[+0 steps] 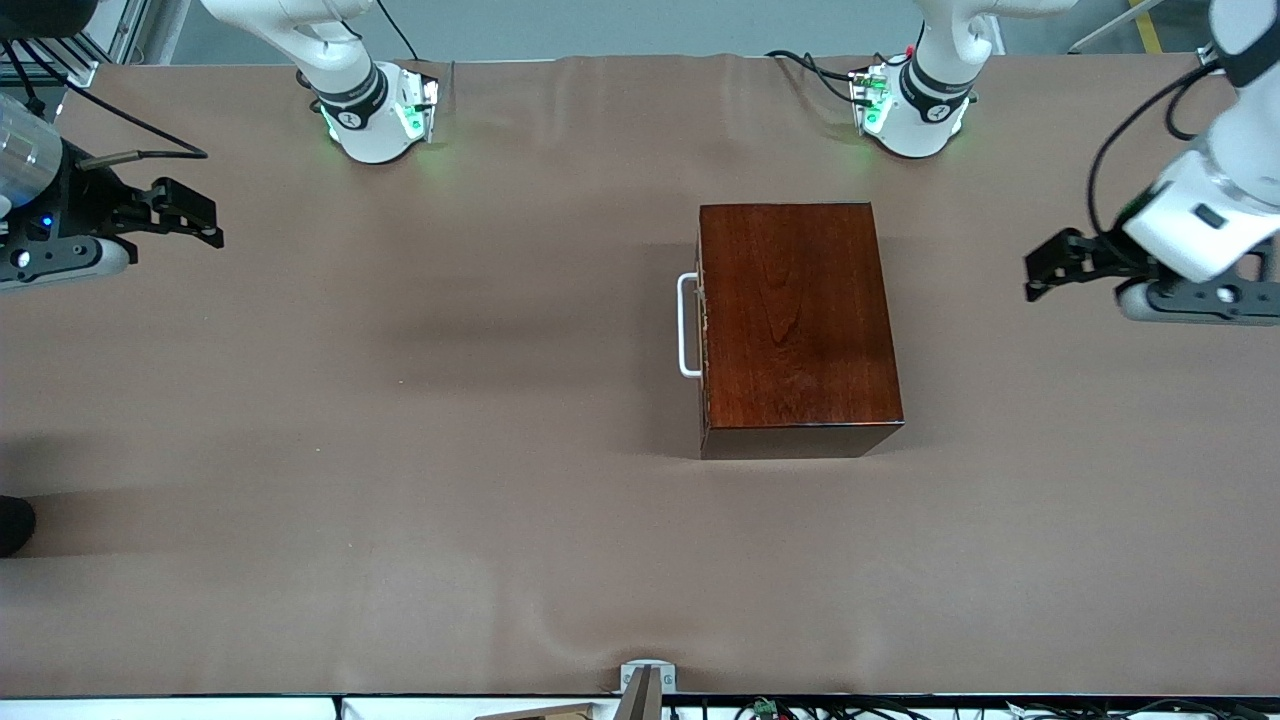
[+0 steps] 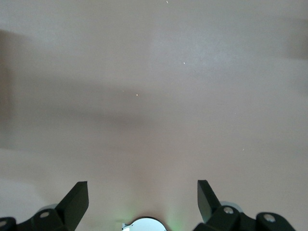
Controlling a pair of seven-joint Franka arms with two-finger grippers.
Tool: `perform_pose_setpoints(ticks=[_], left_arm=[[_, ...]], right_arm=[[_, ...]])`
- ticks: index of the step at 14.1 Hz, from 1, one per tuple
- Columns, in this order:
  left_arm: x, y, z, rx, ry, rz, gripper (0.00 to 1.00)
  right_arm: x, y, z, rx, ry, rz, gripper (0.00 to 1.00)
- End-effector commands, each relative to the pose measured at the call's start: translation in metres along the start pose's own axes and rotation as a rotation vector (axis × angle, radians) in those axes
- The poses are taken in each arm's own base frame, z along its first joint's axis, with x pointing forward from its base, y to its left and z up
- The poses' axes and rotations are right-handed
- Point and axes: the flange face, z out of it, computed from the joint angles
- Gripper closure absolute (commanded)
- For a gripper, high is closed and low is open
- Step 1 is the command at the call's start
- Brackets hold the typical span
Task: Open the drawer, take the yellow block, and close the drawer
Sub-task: 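Reach the left gripper to the white drawer handle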
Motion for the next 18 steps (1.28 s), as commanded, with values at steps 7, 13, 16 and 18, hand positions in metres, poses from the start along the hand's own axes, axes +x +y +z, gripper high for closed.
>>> perform_pose_setpoints(ticks=[7, 13, 16, 18], left_arm=[[-0.009, 0.258, 0.041, -0.030, -0.038, 0.025, 0.00], [-0.043, 0.373, 0.105, 0.026, -0.076, -0.015, 0.00], [-0.064, 0.418, 0.150, 0.112, -0.051, 0.018, 0.00], [-0.079, 0.438, 0.167, 0.159, -0.034, -0.017, 0.00]], right_arm=[[-0.001, 0.002, -0.004, 0.004, 0.004, 0.007, 0.00], [-0.002, 0.005, -0.004, 0.004, 0.005, 0.008, 0.00], [-0.001, 0.004, -0.003, 0.004, 0.003, 0.008, 0.00], [-0.001, 0.005, -0.002, 0.003, 0.003, 0.008, 0.00]])
